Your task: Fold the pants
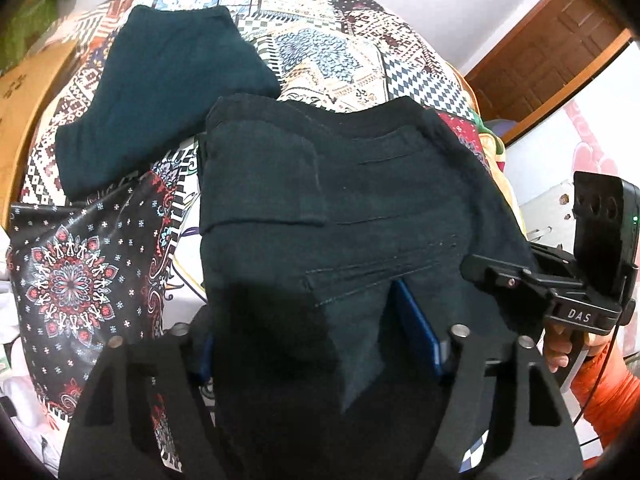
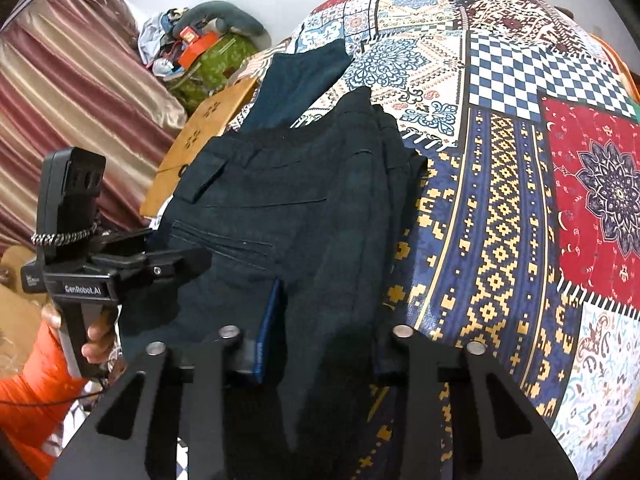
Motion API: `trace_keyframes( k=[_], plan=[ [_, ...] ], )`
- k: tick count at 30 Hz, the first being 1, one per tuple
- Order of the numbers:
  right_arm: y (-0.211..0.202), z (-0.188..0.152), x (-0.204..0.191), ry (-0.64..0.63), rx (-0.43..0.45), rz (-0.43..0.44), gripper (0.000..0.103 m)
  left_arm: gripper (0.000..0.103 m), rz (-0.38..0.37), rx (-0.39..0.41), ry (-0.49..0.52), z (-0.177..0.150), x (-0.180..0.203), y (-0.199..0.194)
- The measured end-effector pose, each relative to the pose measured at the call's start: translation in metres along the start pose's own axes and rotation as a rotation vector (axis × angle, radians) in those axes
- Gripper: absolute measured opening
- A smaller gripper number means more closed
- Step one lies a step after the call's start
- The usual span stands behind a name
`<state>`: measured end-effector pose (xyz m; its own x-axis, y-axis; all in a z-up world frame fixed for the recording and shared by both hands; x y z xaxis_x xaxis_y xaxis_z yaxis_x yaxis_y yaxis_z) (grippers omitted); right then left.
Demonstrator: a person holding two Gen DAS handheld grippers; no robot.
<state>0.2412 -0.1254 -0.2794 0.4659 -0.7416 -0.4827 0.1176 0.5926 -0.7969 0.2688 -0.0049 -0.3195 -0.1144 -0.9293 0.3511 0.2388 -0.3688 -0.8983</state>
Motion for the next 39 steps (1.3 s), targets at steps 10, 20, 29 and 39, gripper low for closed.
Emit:
trace_keyframes(
  k=[10, 20, 29, 39],
  plan=[
    [-0.032, -0.010, -0.020, -0.087, 0.068, -0.053, 0.020, 0.033, 0.073, 0.113, 0.044, -0.007, 0.013, -0.042],
    [-0.056, 0.029, -0.052, -0.167, 0.163, -0.061, 0.019, 0.028, 0.102, 0.222, 0.067, 0.012, 0.020, -0.089],
    [-0.065, 0.092, -0.084, -0.240, 0.265, -0.055, 0.019, 0.028, 0.152, 0.370, 0.053, 0.064, -0.005, -0.147],
    [-0.027, 0.176, -0.114, -0.289, 0.312, -0.044, 0.019, 0.028, 0.246, 0.445, -0.004, 0.141, -0.078, -0.158]
  ],
)
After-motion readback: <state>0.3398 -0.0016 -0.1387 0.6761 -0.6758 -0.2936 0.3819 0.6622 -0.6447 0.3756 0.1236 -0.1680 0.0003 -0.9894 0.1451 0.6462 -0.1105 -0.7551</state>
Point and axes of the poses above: each gripper's, at about its wrist camera, not at the fingertips, and y roughly the way its jaws point, x to its right, z to its top, the point moved 9 cm from there along y, roughly the way its jaws point, and after that the axes turned 7 degrees about -x, right-handed, at the moved point
